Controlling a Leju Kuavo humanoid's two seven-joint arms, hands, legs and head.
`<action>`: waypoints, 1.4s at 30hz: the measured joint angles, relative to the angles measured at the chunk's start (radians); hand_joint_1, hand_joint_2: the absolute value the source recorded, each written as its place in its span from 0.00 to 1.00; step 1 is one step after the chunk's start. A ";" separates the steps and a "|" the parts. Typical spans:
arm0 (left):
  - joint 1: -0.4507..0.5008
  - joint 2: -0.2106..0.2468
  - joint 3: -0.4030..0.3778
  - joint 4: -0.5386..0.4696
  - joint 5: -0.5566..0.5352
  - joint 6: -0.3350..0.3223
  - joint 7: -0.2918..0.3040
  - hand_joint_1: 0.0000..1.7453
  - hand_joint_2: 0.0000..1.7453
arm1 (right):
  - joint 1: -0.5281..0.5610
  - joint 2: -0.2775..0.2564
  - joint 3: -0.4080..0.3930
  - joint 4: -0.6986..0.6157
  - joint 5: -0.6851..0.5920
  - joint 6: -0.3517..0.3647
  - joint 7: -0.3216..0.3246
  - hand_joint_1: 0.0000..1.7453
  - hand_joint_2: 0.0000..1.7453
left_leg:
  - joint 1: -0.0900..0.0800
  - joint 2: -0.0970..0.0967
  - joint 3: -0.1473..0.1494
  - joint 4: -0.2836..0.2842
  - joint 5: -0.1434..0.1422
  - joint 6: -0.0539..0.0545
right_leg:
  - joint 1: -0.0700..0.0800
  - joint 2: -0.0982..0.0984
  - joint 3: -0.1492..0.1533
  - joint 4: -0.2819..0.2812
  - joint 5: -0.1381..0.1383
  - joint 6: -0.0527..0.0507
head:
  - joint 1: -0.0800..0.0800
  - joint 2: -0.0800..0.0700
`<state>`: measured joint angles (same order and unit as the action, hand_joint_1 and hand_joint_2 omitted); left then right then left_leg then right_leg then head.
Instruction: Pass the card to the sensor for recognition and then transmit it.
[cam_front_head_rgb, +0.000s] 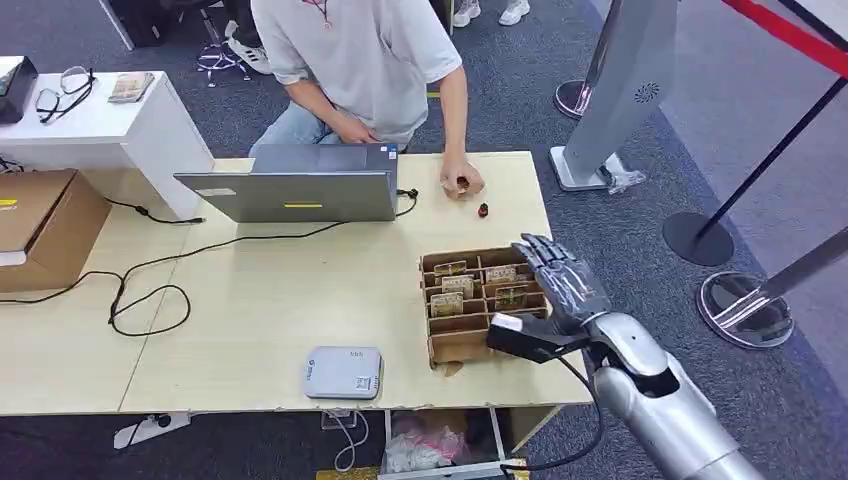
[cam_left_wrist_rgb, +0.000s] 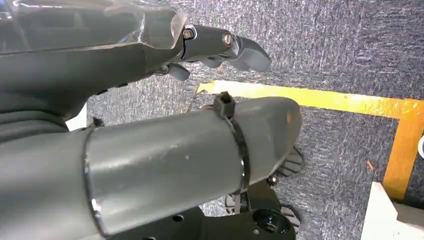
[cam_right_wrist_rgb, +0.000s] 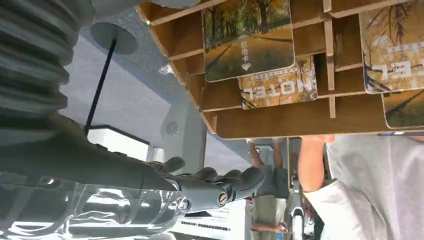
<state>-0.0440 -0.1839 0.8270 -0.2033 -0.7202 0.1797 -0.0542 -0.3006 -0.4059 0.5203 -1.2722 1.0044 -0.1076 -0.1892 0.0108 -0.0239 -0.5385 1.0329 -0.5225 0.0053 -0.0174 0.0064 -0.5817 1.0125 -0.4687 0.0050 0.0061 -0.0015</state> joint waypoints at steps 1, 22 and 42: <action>0.000 0.000 0.000 0.000 0.000 0.000 0.000 0.00 0.00 | -0.003 0.000 0.003 0.004 -0.001 0.000 -0.001 0.13 1.00 | 0.000 0.000 0.000 0.000 0.000 0.000 | 0.000 0.000 0.000 0.000 0.000 0.000 | 0.000 0.000; -0.001 0.000 0.000 0.000 -0.006 0.000 0.003 0.00 0.00 | -0.020 -0.002 0.041 0.037 -0.022 -0.005 0.001 0.51 1.00 | 0.000 0.000 0.000 0.000 0.000 0.000 | 0.000 0.000 0.000 0.000 0.000 0.000 | 0.000 0.000; -0.001 -0.001 0.000 0.000 -0.007 0.000 0.002 0.00 0.00 | -0.027 -0.008 0.048 0.035 -0.029 -0.021 0.004 0.48 1.00 | 0.000 0.000 0.000 0.000 0.000 0.000 | 0.000 0.000 0.000 0.000 0.000 0.000 | 0.000 0.000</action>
<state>-0.0448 -0.1846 0.8270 -0.2033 -0.7275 0.1793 -0.0519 -0.3277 -0.4135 0.5688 -1.2367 0.9758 -0.1289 -0.1854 0.0107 -0.0239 -0.5381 1.0329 -0.5226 0.0053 -0.0173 0.0064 -0.5817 1.0125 -0.4689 0.0051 0.0061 -0.0015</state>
